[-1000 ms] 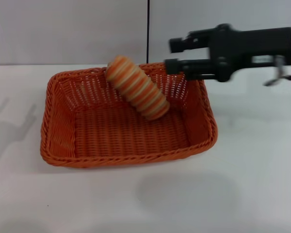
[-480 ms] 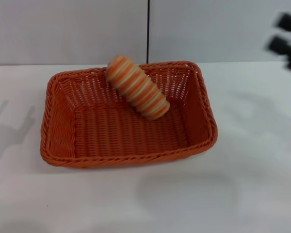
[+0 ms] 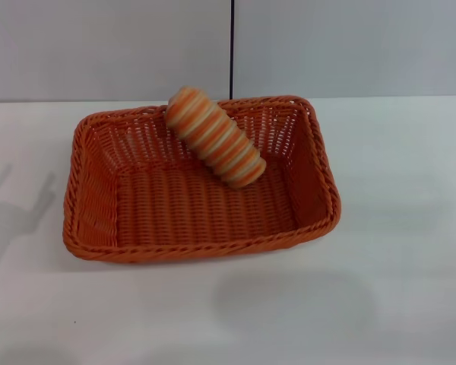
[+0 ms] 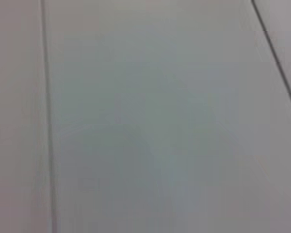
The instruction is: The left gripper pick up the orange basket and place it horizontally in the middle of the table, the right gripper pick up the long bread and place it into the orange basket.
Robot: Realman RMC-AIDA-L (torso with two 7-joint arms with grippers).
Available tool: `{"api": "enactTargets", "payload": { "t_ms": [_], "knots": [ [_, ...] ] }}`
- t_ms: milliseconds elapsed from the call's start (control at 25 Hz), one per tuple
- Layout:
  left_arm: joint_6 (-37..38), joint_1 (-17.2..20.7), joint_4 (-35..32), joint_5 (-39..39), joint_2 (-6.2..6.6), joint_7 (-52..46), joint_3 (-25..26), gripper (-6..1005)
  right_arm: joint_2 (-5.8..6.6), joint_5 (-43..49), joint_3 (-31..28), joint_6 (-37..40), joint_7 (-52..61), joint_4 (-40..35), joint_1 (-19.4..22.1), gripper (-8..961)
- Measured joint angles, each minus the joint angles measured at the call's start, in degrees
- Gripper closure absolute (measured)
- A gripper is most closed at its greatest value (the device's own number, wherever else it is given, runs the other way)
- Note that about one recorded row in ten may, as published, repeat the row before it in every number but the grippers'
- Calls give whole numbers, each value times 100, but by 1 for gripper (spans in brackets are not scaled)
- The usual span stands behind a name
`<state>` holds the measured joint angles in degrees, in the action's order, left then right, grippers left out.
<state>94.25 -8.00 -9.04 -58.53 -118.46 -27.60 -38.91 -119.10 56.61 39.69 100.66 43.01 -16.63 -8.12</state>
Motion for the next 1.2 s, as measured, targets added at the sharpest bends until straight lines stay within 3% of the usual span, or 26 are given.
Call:
{"api": "enactTargets", "payload": {
  "t_ms": [40,240,1200],
  "knots": [
    [0,0,0,0,0,0,0,243,1,-2,-123,-28,-347,354,-85,405],
    [314,-10,366,0,-2,421,115,243,8,25,-147,-127,-704,661,-222,405],
    [396,-100,827,-4,-5,503,191,243,17,40,-129,-466,-765,875,-346,405]
  ]
}}
